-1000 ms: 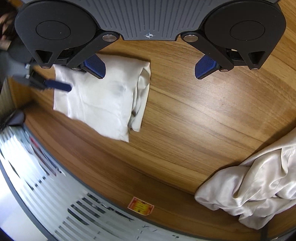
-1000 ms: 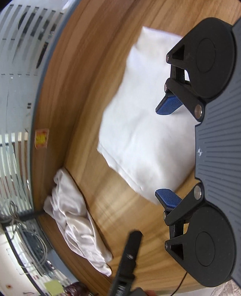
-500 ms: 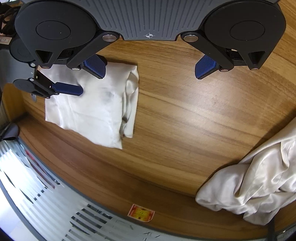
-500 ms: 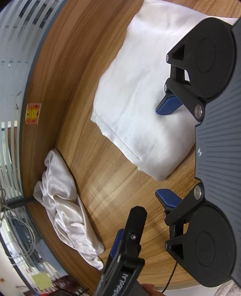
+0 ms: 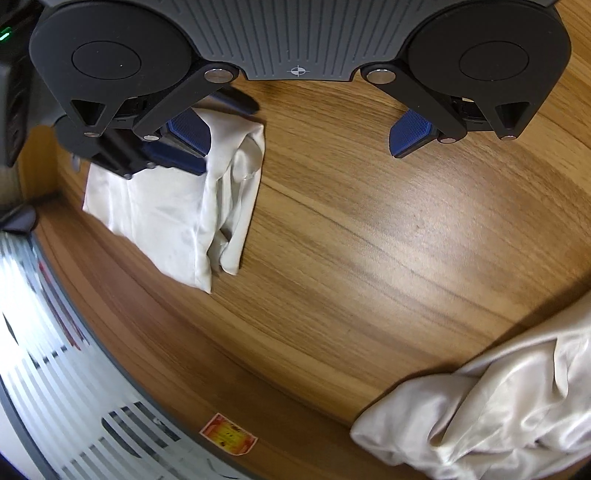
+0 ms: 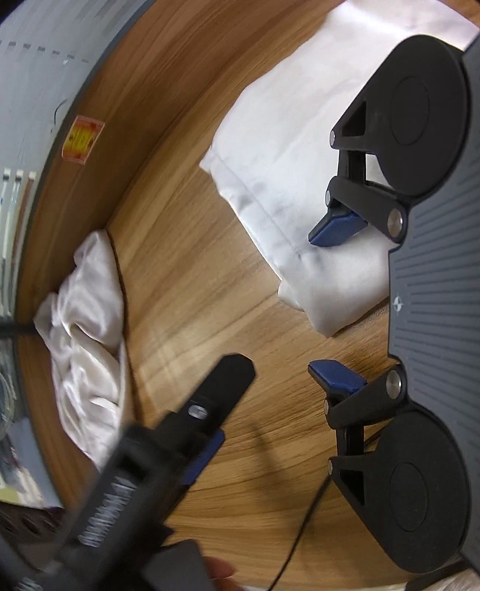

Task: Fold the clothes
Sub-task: 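Grasp the folded white shirt bundle with the right gripper while the left gripper grasps it too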

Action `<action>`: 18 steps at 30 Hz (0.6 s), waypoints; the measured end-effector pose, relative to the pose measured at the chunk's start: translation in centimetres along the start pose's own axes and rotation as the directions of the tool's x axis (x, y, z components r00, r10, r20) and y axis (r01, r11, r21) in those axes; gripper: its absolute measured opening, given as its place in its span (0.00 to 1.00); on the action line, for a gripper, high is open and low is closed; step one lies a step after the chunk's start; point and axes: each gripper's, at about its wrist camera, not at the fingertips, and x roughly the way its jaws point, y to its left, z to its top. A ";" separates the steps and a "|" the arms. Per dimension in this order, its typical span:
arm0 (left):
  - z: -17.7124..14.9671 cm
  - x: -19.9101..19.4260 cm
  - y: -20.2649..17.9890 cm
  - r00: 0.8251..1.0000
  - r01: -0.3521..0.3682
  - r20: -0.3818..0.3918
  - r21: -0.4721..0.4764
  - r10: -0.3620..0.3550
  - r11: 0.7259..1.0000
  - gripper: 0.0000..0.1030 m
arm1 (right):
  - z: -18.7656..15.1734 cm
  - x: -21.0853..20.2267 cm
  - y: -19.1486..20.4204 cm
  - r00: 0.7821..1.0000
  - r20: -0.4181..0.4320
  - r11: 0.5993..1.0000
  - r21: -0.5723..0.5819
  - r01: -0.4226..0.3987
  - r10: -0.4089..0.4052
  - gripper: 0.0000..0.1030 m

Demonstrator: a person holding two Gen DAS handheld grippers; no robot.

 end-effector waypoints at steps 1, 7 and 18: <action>0.1 0.1 0.1 1.000 0.011 -0.007 -0.015 -0.011 1.000 1.00 | 0.0 0.3 0.2 1.000 -0.006 1.000 -0.014 0.005 -0.005 0.67; 0.7 0.9 0.6 0.993 0.105 -0.047 -0.136 -0.112 0.985 1.00 | -0.2 0.9 -0.3 0.999 -0.015 0.998 -0.043 0.034 -0.034 0.35; 1.9 5.0 -1.1 0.913 0.328 -0.105 -0.383 -0.393 0.864 0.99 | 0.0 -4.4 -2.2 0.995 0.097 0.995 0.095 -0.008 -0.001 0.11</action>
